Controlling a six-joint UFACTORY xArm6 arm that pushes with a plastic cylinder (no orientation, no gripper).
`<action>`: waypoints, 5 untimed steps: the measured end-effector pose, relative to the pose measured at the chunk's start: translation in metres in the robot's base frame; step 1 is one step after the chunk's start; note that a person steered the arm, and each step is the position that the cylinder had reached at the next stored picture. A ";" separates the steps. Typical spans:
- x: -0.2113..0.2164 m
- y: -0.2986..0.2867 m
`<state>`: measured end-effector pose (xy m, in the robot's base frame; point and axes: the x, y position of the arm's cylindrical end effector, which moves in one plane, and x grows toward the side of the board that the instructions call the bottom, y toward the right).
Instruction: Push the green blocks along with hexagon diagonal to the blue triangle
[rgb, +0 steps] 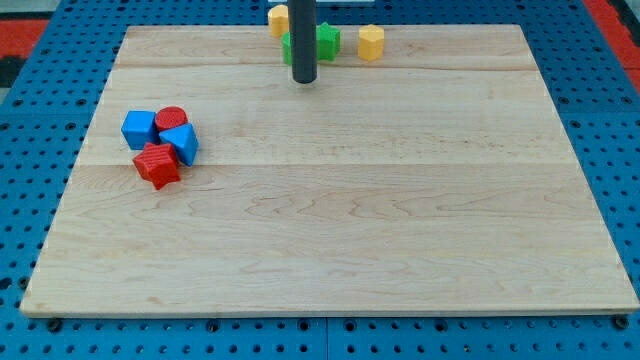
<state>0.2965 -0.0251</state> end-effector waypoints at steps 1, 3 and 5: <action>0.002 -0.002; 0.019 -0.003; 0.191 -0.037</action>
<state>0.4870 -0.0617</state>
